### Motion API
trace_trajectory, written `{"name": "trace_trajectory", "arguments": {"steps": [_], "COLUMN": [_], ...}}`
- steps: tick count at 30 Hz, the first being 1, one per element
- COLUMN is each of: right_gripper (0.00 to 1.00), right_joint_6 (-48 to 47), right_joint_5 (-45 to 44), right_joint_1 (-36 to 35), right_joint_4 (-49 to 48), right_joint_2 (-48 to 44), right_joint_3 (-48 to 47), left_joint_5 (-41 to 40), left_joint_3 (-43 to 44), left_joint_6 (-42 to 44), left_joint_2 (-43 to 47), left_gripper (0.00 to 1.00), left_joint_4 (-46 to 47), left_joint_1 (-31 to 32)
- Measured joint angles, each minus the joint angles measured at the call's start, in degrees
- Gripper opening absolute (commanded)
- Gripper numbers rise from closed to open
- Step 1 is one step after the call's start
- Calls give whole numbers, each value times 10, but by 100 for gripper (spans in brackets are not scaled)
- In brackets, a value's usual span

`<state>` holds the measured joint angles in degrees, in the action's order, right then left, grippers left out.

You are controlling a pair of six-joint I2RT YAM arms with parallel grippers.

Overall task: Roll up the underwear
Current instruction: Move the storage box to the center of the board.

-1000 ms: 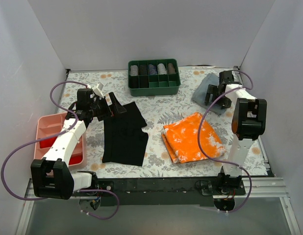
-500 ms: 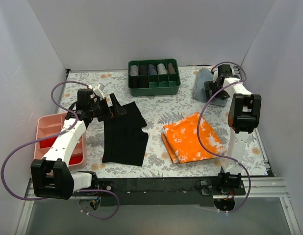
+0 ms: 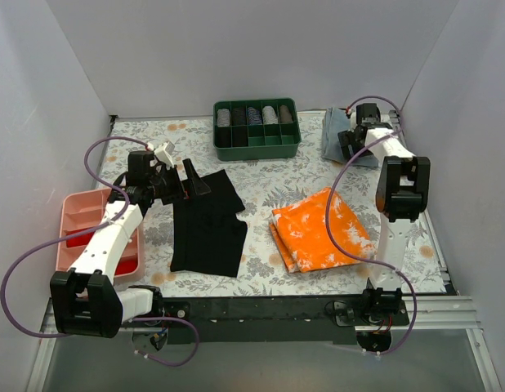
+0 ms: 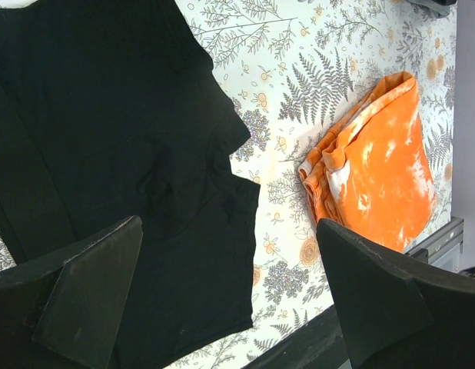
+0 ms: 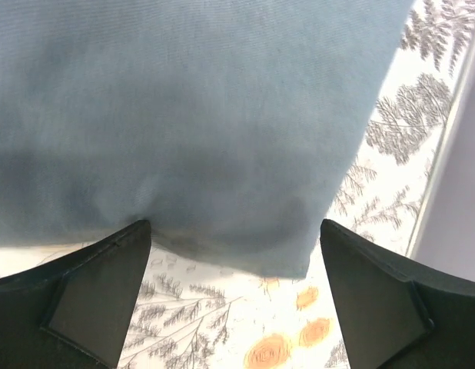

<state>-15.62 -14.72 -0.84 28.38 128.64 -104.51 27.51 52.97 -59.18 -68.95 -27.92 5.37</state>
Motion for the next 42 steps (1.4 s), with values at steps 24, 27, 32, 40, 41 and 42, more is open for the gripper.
{"name": "trace_trajectory", "arguments": {"steps": [24, 27, 32, 40, 41, 42], "right_gripper": [99, 99, 99, 98, 99, 99], "right_joint_6": [375, 420, 467, 489, 489, 488], "right_joint_5": [353, 343, 269, 189, 181, 171], "right_joint_1": [-206, -204, -202, -97, -84, -73], "right_joint_4": [-164, -189, -139, -75, -71, -67], "right_joint_2": [-626, -657, -599, -544, -546, -548], "right_joint_3": [746, 764, 711, 655, 655, 655], "left_joint_5": [1, 1, 0, -3, -3, -3], "left_joint_3": [-17, -31, -39, -50, -52, -54], "left_joint_6": [-28, -33, -37, -42, -43, -43], "left_joint_2": [24, 26, 27, 45, 47, 48], "left_gripper": [98, 98, 98, 98, 98, 98], "left_joint_4": [6, 7, 3, 0, 1, 0], "left_joint_1": [0, 0, 0, 0, 0, 0]}}
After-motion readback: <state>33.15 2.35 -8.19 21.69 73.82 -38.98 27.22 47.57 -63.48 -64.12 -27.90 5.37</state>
